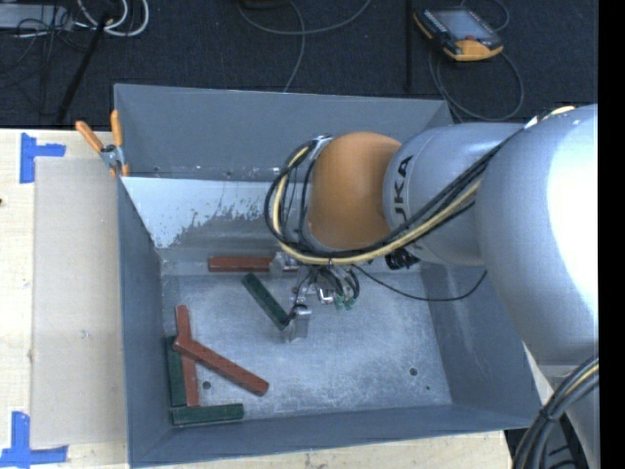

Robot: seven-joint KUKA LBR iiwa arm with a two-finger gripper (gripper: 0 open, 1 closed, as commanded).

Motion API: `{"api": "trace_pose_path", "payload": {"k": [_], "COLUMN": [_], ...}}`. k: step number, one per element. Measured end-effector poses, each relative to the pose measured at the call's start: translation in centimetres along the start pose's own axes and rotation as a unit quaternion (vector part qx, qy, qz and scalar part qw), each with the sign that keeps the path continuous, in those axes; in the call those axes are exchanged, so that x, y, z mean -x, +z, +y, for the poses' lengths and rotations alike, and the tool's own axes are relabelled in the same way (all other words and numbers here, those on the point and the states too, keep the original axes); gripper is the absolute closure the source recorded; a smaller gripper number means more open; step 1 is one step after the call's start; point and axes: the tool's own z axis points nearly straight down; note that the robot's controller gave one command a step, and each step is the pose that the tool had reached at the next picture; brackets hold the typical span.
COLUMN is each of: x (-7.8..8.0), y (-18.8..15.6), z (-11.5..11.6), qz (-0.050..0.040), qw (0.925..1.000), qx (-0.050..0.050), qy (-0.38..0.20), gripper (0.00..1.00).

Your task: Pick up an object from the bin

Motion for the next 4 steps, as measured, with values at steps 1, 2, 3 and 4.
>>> {"api": "trace_pose_path", "payload": {"k": [1, 2, 3, 4], "x": [0.0, 0.0, 1.9, 1.9], "y": [0.1, 0.1, 0.7, 0.7], "z": [0.0, 0.0, 7.2, 6.8], "qz": [0.0003, 0.0003, 0.0004, 0.0005], "qw": [1.0000, 1.0000, 1.0000, 1.0000], "qx": [0.000, 0.000, 0.001, 0.000], "qy": [0.000, -0.001, 0.004, 0.006], "gripper": [1.00, 0.00, 0.00, 1.00]}}
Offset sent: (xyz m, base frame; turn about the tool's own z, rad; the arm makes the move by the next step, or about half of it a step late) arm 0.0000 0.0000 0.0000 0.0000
